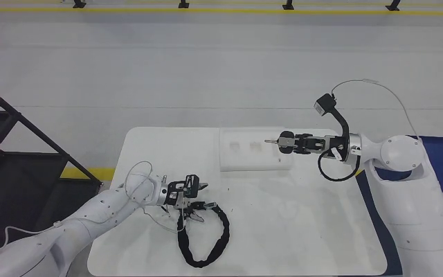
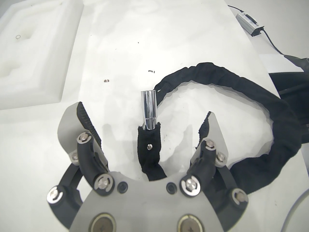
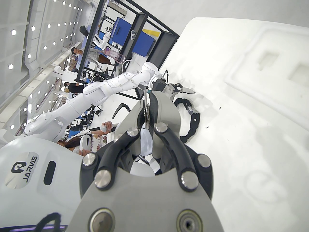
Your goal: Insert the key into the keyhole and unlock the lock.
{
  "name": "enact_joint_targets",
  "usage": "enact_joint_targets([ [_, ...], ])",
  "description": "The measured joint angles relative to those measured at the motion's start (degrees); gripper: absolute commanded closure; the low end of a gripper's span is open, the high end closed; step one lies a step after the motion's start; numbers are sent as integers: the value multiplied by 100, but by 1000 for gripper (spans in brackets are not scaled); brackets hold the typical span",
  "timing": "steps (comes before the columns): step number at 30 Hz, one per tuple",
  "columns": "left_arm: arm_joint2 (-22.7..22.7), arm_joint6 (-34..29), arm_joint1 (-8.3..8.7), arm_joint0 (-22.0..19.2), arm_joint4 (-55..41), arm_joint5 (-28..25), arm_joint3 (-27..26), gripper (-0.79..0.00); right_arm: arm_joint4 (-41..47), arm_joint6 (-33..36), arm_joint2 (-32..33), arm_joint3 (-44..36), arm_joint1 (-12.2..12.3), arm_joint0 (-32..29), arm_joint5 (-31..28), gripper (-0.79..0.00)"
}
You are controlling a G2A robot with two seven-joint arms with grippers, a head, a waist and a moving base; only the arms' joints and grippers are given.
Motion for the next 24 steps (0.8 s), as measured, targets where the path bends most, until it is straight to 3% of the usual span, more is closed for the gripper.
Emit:
enact_joint_targets([
  [3, -27, 20, -41, 57, 127, 114, 13, -785, 0, 0, 0, 0, 0, 0, 0, 0],
  [4, -36, 21, -52, 71, 164, 133, 20, -739, 0, 0, 0, 0, 0, 0, 0, 0],
  [5, -43, 20, -63, 83, 198, 145, 29, -631, 0, 0, 0, 0, 0, 0, 0, 0],
  [7, -62, 6, -89, 107, 264, 151, 47, -523, 0, 0, 0, 0, 0, 0, 0, 0],
  [8, -71, -4, -100, 115, 293, 151, 53, -425, 0, 0, 0, 0, 0, 0, 0, 0],
  [10, -91, -29, -126, 135, 356, 163, 70, -329, 0, 0, 0, 0, 0, 0, 0, 0],
  [14, -129, -83, -181, 165, 424, 142, 137, -256, 0, 0, 0, 0, 0, 0, 0, 0],
  [16, -144, -132, -215, 170, 478, 130, 171, -111, 0, 0, 0, 0, 0, 0, 0, 0],
  [17, -152, -153, -230, 171, 500, 128, 183, 0, 0, 0, 0, 0, 0, 0, 0, 0],
  [24, -258, -189, -304, 169, 587, 54, 289, 0, 0, 0, 0, 0, 0, 0, 0, 0],
])
